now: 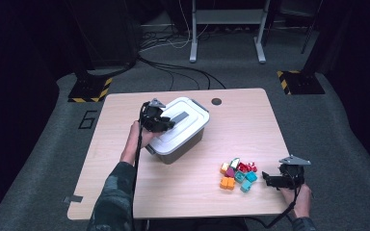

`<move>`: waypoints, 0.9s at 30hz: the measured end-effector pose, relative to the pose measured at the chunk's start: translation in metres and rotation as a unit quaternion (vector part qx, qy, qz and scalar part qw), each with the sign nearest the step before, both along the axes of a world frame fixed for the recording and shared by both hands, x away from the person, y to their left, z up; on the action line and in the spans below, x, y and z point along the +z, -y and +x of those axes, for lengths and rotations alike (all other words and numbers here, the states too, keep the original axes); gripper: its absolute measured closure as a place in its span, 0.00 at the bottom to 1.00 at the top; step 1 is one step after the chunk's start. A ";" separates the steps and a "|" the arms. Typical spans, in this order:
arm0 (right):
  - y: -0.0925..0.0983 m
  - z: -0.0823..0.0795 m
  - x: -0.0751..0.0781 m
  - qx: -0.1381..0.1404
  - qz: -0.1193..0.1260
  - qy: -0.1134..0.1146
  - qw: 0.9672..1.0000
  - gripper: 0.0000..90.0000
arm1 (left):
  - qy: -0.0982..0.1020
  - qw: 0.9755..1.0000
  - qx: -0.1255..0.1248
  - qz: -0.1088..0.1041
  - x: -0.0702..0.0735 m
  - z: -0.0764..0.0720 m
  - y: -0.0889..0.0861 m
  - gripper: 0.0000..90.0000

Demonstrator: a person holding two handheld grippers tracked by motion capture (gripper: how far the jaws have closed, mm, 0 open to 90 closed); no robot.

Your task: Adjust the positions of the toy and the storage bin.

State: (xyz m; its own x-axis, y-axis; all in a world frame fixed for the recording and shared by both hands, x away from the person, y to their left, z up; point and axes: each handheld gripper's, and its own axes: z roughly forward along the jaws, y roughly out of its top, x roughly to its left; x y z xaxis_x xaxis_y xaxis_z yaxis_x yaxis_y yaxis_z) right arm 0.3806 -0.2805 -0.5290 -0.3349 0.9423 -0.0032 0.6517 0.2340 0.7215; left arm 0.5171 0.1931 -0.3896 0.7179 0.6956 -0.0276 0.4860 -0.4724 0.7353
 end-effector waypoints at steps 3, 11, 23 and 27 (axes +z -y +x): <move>0.000 0.000 0.000 0.000 0.000 0.000 1.000 0.02 | -0.001 1.000 -0.004 0.001 0.000 -0.001 0.002 0.74; 0.000 0.000 0.000 0.000 0.000 0.000 1.000 0.02 | -0.003 1.000 -0.016 0.001 0.000 -0.003 0.007 0.74; 0.000 0.000 0.000 -0.001 0.000 0.000 1.000 0.02 | -0.003 0.999 -0.033 0.003 0.001 -0.007 0.016 0.74; 0.000 0.000 0.000 0.000 0.000 0.000 1.000 0.02 | -0.003 0.999 -0.039 0.003 0.001 -0.009 0.020 0.74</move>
